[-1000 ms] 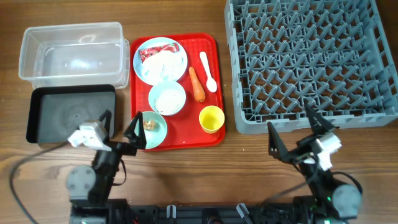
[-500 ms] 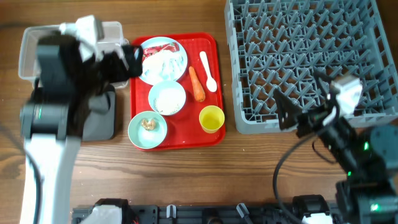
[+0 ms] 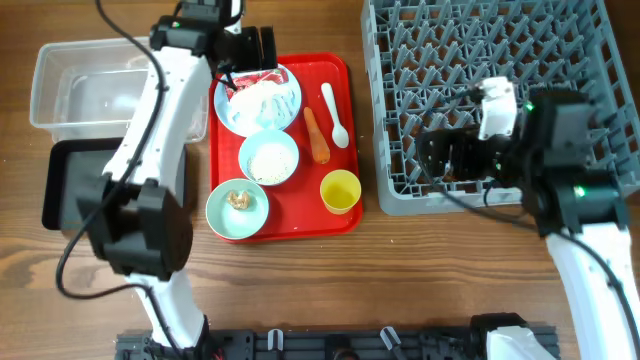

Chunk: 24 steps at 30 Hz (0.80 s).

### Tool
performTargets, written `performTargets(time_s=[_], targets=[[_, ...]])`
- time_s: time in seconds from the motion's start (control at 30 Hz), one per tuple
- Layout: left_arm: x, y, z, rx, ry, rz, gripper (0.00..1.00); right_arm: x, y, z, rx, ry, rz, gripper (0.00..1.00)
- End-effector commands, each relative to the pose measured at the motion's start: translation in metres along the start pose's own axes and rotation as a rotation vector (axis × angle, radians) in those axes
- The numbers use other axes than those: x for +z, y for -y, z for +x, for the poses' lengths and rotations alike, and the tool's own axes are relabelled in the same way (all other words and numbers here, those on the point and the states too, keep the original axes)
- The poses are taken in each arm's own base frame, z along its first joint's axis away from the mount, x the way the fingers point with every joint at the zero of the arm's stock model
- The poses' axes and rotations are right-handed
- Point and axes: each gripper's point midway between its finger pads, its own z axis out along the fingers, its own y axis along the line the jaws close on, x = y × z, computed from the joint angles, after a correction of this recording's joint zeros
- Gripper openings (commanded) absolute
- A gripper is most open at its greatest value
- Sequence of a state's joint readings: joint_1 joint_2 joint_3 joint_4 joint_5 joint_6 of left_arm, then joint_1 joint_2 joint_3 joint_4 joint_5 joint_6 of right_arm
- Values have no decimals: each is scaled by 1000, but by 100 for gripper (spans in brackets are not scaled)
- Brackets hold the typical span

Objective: Sort waste into correct bins and load items into the dishwasher rack
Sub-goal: 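Grasp the white tissue from the blue plate with the left gripper, drop in bin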

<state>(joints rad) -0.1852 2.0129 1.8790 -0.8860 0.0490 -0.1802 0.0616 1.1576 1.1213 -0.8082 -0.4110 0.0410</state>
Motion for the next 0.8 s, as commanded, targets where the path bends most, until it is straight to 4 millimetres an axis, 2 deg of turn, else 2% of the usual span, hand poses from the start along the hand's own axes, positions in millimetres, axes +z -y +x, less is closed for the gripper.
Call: performTargets(time_s=[0.0, 0.1, 0.23, 0.37, 0.5, 0.57, 0.63, 0.73, 0.77], targets=[[39, -6, 10, -76, -56, -33, 100, 16, 6, 6, 85, -64, -4, 100], [71, -12, 28, -173, -120, -59, 100, 23, 5, 10, 109, -92, -28, 100], [105, -19, 49, -174, -189, -82, 100, 24, 5, 11, 114, -101, -34, 100], [127, -23, 69, -171, -250, -101, 100, 24, 5, 13, 117, -107, -33, 100], [142, -21, 94, -157, -316, -118, 90, 24, 5, 13, 117, -108, -33, 100], [145, -19, 101, -150, -336, -122, 75, 24, 5, 13, 118, -108, -33, 100], [145, -19, 104, -149, -343, -124, 40, 24, 5, 13, 118, -109, -33, 100], [145, -19, 104, -150, -343, -124, 4, 24, 5, 15, 121, -114, -32, 100], [144, -19, 102, -151, -339, -122, 4, 24, 5, 15, 122, -115, -32, 100]])
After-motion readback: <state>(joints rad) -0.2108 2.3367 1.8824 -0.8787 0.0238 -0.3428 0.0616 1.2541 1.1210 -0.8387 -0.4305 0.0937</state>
